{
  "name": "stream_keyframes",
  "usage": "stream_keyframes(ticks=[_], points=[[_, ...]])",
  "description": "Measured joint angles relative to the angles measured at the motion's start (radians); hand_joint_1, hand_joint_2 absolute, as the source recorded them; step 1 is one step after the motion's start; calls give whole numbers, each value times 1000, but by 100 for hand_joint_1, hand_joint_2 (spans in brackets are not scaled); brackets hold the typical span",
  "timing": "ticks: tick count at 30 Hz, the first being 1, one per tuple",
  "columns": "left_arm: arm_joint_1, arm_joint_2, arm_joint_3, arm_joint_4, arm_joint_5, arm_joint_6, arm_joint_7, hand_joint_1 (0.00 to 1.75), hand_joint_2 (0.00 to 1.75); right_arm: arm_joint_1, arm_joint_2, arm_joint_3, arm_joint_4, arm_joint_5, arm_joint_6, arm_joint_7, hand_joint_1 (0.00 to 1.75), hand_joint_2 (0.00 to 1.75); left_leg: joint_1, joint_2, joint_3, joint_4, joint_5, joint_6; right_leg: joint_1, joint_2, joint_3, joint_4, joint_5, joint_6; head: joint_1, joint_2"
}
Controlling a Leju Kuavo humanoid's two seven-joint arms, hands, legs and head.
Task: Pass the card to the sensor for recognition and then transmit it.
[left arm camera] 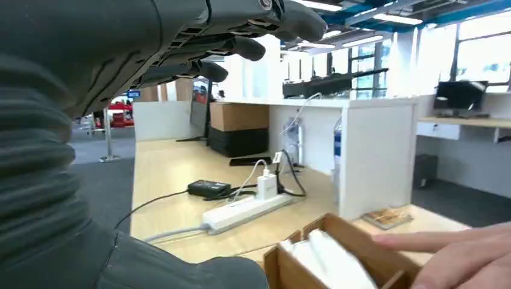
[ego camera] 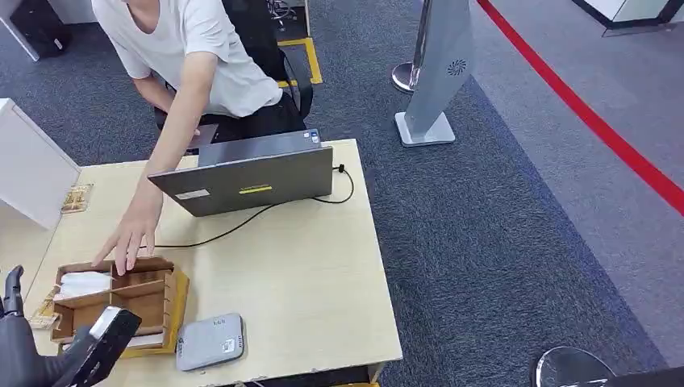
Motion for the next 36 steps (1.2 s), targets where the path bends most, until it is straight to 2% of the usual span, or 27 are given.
stream_keyframes(ticks=[9,14,20,27,36], points=[[23,30,-28,-17,26,-7,28,0,175,-1,0,1,-1,13,1,-12,0,175,0,0,0,0,0,0,0,0,0,0,0,0,0,0],[60,26,-24,-17,38,-40,-2,0,175,-1,0,2,6,23,-3,-28,0,175,0,0,-1,0,0,1,0,0,0,0,0,0,0,0],[106,-8,20,-14,28,-81,-33,0,175,0,0,7,6,16,-4,-18,0,175,0,0,-1,0,-1,1,0,0,0,0,0,0,0,0],[112,-62,96,-13,5,-95,-66,0,175,0,0,7,6,17,-4,-18,0,175,0,0,-1,0,-1,1,0,0,0,0,0,0,0,0],[99,-90,184,16,-6,-98,-41,0,175,-4,0,7,8,49,-2,-42,0,175,0,0,-1,0,-1,1,0,0,0,0,0,0,0,0]])
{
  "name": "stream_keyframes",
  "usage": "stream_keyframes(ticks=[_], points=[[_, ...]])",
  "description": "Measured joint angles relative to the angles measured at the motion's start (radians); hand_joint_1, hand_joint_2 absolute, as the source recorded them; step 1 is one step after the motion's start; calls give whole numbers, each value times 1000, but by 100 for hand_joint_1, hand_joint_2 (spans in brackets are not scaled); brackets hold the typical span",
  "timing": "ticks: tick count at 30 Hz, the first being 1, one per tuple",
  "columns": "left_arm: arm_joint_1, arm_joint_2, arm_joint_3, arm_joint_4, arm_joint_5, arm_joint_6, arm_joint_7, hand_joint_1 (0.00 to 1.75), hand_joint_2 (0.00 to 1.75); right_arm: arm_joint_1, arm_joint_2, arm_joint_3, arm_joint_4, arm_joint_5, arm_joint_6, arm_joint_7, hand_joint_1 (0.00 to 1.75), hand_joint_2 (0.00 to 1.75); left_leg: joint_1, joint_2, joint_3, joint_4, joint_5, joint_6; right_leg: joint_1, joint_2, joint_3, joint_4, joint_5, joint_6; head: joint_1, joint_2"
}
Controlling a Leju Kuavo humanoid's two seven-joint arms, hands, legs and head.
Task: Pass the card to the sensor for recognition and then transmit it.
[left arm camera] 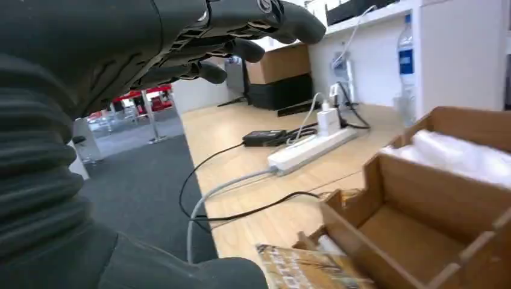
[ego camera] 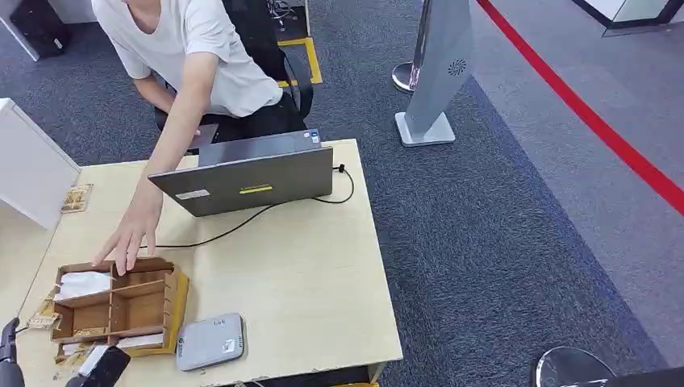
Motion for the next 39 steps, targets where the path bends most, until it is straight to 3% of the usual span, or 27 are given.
stream_keyframes(ticks=[17,28,39], points=[[-15,-9,128,107,3,10,38,0,175,-2,0,0,0,26,7,-8,0,175,0,0,0,0,0,0,0,0,0,0,0,0,0,0],[-77,-13,144,179,-61,146,-2,0,175,-10,0,0,7,76,21,-37,0,175,0,0,0,0,0,0,0,0,0,0,0,0,0,0],[-107,-13,143,219,-88,156,-9,0,175,-12,0,0,15,81,31,-41,0,175,0,0,0,0,0,0,0,0,0,0,0,0,0,0]])
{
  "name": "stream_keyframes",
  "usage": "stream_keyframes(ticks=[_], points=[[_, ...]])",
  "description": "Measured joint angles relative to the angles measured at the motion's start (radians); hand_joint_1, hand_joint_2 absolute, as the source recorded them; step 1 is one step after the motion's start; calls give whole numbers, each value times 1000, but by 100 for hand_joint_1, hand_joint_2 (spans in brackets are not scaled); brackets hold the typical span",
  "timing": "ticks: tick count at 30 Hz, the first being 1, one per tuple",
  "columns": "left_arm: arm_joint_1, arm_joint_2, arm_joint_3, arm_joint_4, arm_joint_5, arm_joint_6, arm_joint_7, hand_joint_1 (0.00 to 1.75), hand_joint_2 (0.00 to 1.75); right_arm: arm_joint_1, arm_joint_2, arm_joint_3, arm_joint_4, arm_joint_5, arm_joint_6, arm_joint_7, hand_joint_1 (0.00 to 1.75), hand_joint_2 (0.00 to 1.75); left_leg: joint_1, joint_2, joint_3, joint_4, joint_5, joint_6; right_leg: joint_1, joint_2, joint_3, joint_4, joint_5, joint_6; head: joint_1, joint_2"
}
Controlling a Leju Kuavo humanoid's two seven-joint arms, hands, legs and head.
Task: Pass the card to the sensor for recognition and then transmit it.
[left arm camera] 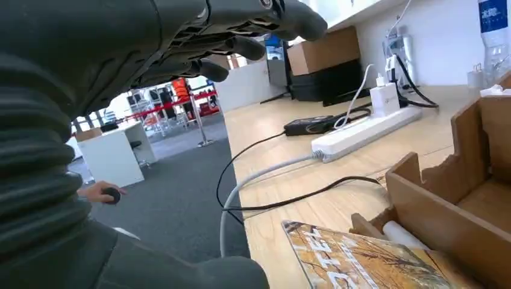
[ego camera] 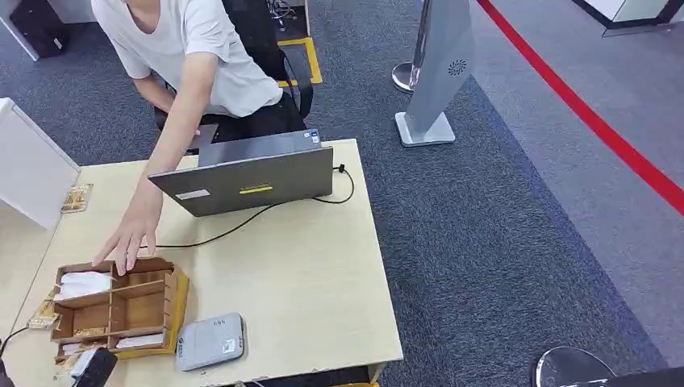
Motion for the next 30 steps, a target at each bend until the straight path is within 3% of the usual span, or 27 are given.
stream_keyframes(ticks=[11,19,30], points=[[-5,0,-2,13,-9,-3,0,0,175,0,0,0,2,0,7,0,0,175,0,0,0,0,0,0,0,0,0,0,0,0,0,0],[-9,0,-13,34,-19,7,-39,0,175,-1,0,0,5,5,10,-1,0,175,0,0,0,0,0,0,0,0,0,0,0,0,0,0],[-22,8,-62,71,-36,20,-36,0,175,-3,0,0,10,16,13,-8,0,175,0,0,0,0,0,0,0,0,0,0,0,0,0,0]])
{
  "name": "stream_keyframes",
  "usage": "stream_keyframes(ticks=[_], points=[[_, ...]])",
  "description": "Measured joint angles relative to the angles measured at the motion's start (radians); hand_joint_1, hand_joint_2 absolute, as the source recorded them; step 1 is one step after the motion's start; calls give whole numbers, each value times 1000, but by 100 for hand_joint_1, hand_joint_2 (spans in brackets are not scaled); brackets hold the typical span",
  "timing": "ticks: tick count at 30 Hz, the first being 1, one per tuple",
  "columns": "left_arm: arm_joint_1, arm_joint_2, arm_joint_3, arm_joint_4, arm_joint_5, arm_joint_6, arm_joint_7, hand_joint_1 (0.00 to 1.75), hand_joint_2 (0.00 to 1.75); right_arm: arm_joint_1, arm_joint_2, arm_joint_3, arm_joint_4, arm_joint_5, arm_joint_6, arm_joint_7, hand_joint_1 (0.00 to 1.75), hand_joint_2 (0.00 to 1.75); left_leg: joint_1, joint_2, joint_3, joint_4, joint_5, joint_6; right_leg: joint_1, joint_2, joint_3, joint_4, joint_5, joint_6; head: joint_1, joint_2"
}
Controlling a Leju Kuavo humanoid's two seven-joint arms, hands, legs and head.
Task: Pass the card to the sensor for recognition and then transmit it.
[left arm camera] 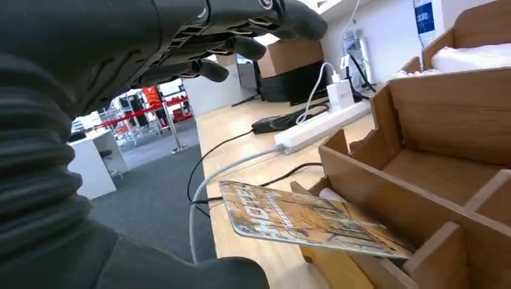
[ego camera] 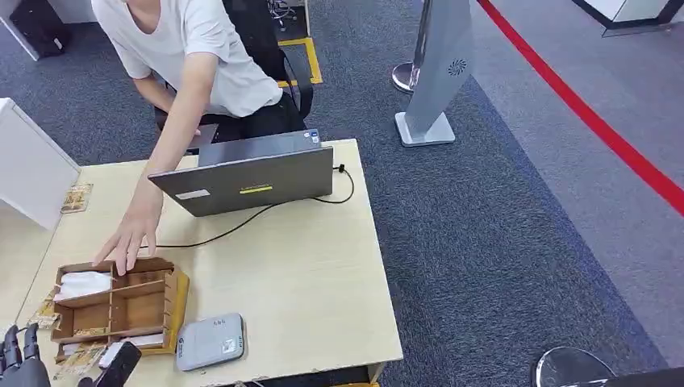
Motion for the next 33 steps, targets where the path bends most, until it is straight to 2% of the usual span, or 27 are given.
stream_keyframes(ticks=[3,4,23,27,33], points=[[-1,3,-3,8,0,0,5,0,175,0,0,0,0,0,0,0,0,175,0,0,0,0,0,0,0,0,0,0,0,0,0,0],[-1,3,-5,8,1,0,7,175,175,0,0,0,0,0,0,0,0,175,0,0,0,0,0,0,0,0,0,0,0,0,0,0],[-2,18,-17,12,51,-32,3,175,175,0,0,0,1,-5,-3,1,0,175,0,0,0,0,0,0,0,0,0,0,0,0,0,0],[-4,18,-19,11,41,-71,15,175,175,0,0,0,0,-10,-5,5,0,175,0,0,0,0,0,0,0,0,0,0,0,0,0,0],[-5,17,-24,-2,19,-92,14,175,175,0,0,0,0,-22,-8,8,0,175,0,0,0,0,0,0,0,0,0,0,0,0,0,0]])
